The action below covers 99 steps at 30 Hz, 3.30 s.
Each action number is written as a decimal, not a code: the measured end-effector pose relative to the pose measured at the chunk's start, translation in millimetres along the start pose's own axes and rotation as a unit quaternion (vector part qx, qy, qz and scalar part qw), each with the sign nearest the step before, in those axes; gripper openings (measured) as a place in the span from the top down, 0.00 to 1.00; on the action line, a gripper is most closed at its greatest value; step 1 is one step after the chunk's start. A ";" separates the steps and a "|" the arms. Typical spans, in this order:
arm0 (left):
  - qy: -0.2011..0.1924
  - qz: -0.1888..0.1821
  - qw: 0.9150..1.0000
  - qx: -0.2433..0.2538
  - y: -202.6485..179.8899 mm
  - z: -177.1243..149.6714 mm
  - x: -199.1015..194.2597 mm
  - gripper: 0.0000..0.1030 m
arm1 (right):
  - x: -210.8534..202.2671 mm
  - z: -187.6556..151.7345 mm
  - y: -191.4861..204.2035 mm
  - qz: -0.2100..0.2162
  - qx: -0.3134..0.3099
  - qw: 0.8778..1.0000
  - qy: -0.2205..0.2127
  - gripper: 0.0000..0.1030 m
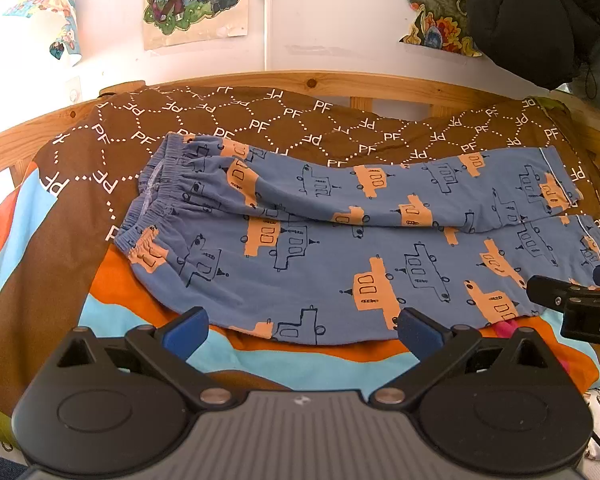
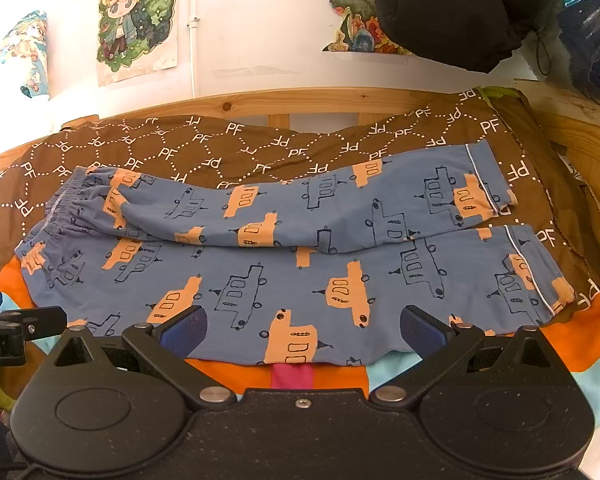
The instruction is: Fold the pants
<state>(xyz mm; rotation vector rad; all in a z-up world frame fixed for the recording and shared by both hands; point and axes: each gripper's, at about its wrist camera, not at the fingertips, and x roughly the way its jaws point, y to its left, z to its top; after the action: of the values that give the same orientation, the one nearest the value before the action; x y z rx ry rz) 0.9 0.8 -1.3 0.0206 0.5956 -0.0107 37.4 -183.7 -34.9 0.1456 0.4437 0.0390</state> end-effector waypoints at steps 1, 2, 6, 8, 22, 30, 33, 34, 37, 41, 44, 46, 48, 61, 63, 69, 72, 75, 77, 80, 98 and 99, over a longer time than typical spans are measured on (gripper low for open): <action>0.000 0.000 1.000 0.000 0.0 -0.1 0.1 0.00 | 0.0 -0.1 0.0 0.000 0.000 1.000 0.000 0.01; 0.000 0.000 1.000 0.000 0.0 -0.1 0.1 0.00 | -0.1 -0.2 0.0 0.000 0.000 1.000 0.000 0.01; 0.000 0.000 1.000 0.000 0.1 -0.1 0.1 0.00 | -0.1 0.0 -0.1 0.001 0.000 1.000 0.000 0.01; 0.000 0.000 1.000 0.000 0.1 -0.1 0.3 0.00 | 0.1 0.1 -0.2 0.000 0.000 1.000 0.001 0.01; 0.002 0.000 1.000 0.000 -0.5 0.3 -0.6 0.00 | -0.4 -2.0 1.6 -0.001 0.003 1.000 -0.001 0.01; 0.002 0.000 1.000 -0.001 -0.6 -0.1 -0.6 0.00 | 0.4 -1.1 -1.9 -0.001 0.004 1.000 0.000 0.01; 0.003 0.000 1.000 0.000 -1.8 -2.8 0.7 0.00 | 0.2 -0.7 -2.2 -0.001 0.004 1.000 0.000 0.01; 0.003 0.000 1.000 0.000 -1.8 -2.7 0.6 0.00 | 0.3 -0.6 -2.0 -0.002 0.004 1.000 -0.001 0.01; 0.003 0.000 1.000 -0.001 -1.8 -2.7 0.7 0.00 | 0.8 -1.0 -1.9 -0.002 0.004 1.000 -0.001 0.01; 0.003 0.000 1.000 -0.001 -1.8 -2.7 0.7 0.00 | 0.8 -0.8 -1.8 -0.002 0.004 1.000 -0.001 0.01; 0.003 0.000 1.000 -0.001 -1.8 -2.6 0.7 0.00 | 0.9 -1.1 -2.0 -0.002 0.005 1.000 0.000 0.01; 0.003 0.000 1.000 -0.001 -1.9 -2.9 0.8 0.00 | 0.7 -1.1 -1.8 -0.002 0.004 1.000 0.000 0.01; 0.004 0.000 1.000 -0.001 -1.8 -2.7 0.7 0.00 | -0.1 -1.7 -1.4 -0.003 0.005 1.000 0.000 0.01; 0.007 -0.001 1.000 -0.001 -3.2 -6.4 1.0 0.00 | 0.9 -1.8 -2.2 -0.003 0.006 1.000 0.002 0.01; 0.010 -0.002 1.000 -0.002 -3.0 -6.6 1.7 0.00 | 2.1 -3.2 -2.8 -0.005 0.007 1.000 0.005 0.01; 0.033 -0.004 0.999 -0.015 0.7 -4.7 7.9 0.00 | 10.9 -2.4 -6.8 -0.002 0.015 1.000 0.027 0.01; 0.050 -0.013 0.998 -0.036 6.0 -1.0 13.7 0.00 | 18.1 8.7 -14.0 0.017 0.032 0.998 0.048 0.01; 0.056 -0.025 0.996 -0.064 14.8 15.0 18.7 0.00 | 31.4 32.9 -23.5 0.066 0.027 0.994 0.084 0.01; 0.053 -0.035 0.996 -0.070 20.8 33.3 24.3 0.00 | 41.5 59.5 -31.0 0.098 0.022 0.990 0.103 0.01; 0.037 -0.051 0.996 -0.059 29.4 67.2 35.2 0.00 | 56.7 117.3 -40.9 0.133 -0.004 0.984 0.121 0.01; 0.061 -0.110 0.982 0.143 8.7 226.2 212.6 0.00 | 234.2 245.9 -18.2 0.223 -0.330 0.901 0.173 0.13; 0.067 -0.114 0.975 0.176 5.0 228.4 227.2 0.00 | 246.6 245.1 -24.3 0.221 -0.327 0.901 0.178 0.13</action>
<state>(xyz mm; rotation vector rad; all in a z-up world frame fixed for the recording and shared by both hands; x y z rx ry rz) 317.1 -0.3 60.4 0.3003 0.7234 -0.3399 365.6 -223.0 75.6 -0.4361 0.7330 0.6670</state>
